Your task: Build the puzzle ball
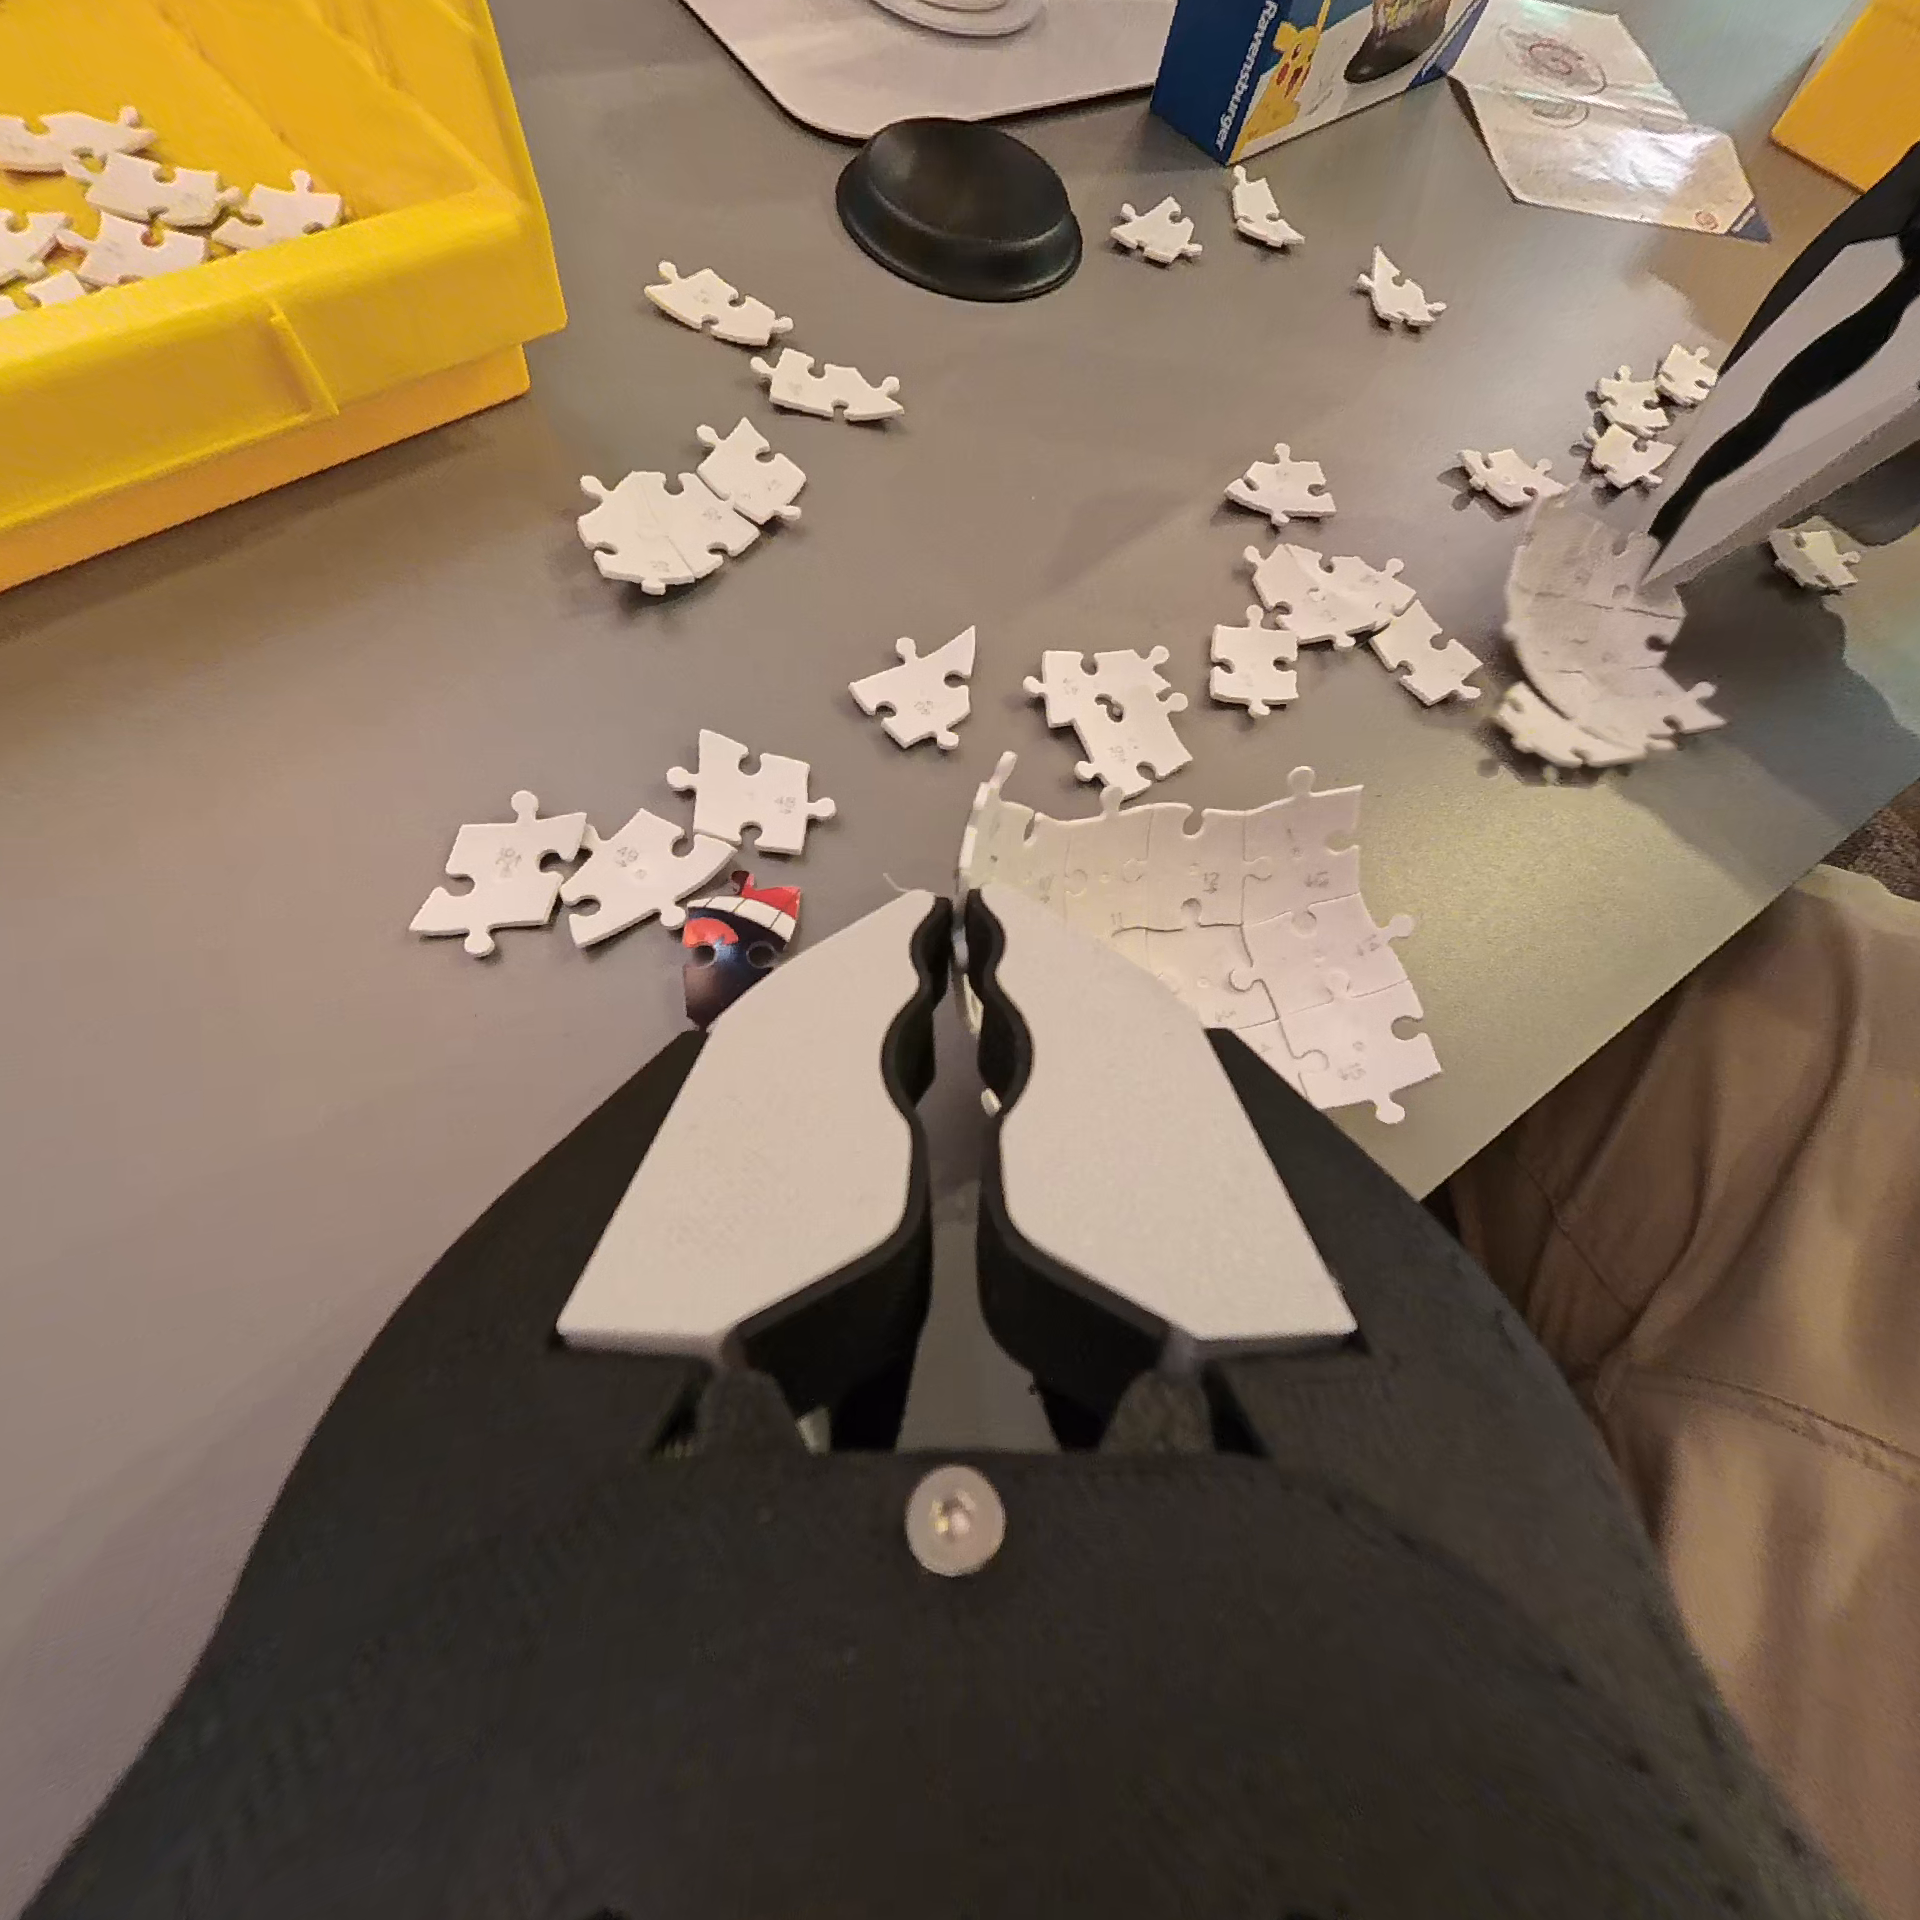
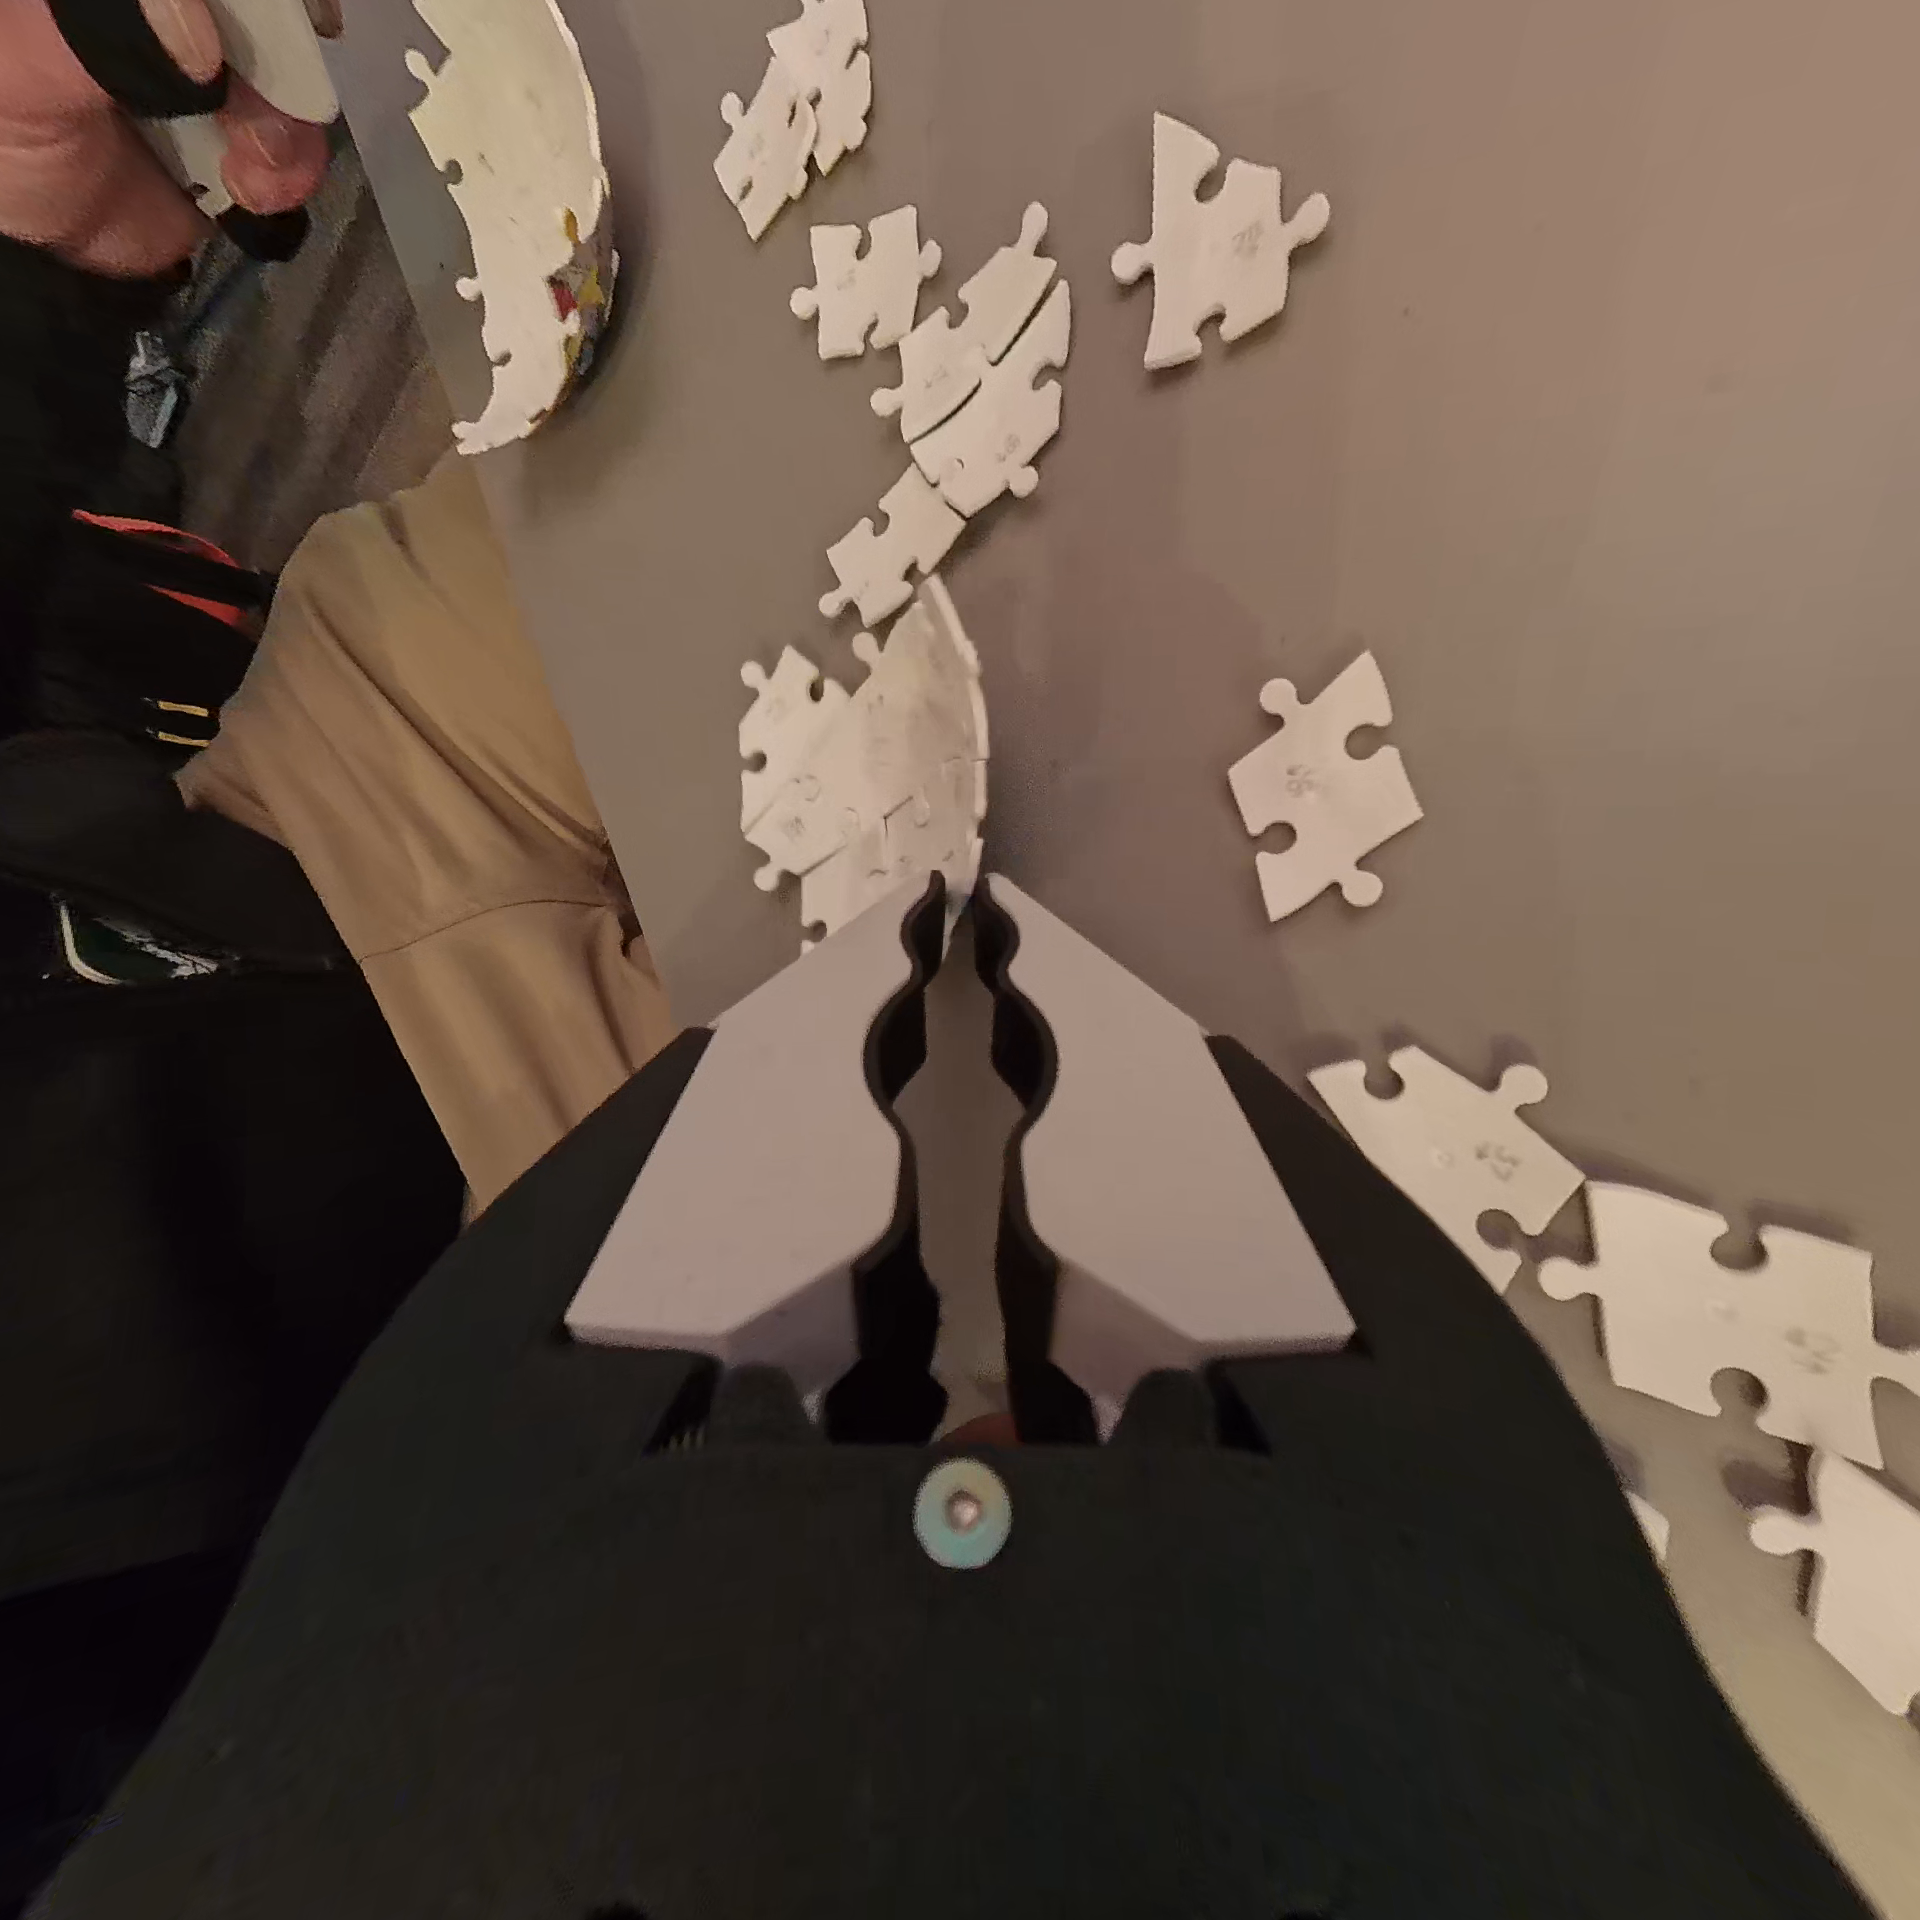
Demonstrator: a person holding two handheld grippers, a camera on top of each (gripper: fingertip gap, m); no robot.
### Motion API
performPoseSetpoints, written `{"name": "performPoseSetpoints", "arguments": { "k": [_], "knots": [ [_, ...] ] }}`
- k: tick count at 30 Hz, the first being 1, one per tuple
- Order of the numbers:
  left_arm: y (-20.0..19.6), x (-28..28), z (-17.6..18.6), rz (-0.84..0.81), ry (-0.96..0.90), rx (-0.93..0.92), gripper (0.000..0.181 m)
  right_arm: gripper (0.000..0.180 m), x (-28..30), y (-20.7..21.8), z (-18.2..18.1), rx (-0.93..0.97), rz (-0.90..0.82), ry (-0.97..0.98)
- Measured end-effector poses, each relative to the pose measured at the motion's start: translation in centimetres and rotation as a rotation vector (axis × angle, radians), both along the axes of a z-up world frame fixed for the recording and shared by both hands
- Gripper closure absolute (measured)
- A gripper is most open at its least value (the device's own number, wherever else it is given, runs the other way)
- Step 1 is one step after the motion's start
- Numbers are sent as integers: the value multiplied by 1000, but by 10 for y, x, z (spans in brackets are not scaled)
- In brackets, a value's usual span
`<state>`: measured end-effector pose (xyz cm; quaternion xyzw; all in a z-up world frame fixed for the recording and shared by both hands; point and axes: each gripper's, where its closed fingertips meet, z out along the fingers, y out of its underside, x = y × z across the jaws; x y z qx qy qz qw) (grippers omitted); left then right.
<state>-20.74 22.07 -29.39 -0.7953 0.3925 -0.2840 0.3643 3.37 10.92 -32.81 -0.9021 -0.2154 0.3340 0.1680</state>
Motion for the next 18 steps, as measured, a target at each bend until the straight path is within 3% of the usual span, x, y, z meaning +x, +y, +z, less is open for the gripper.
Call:
{"name": "performPoseSetpoints", "arguments": {
  "k": [18],
  "knots": [
    [-2,0,-1,-7,16,12,178,178,-12,2,5,41,38,9]
  ]
}}
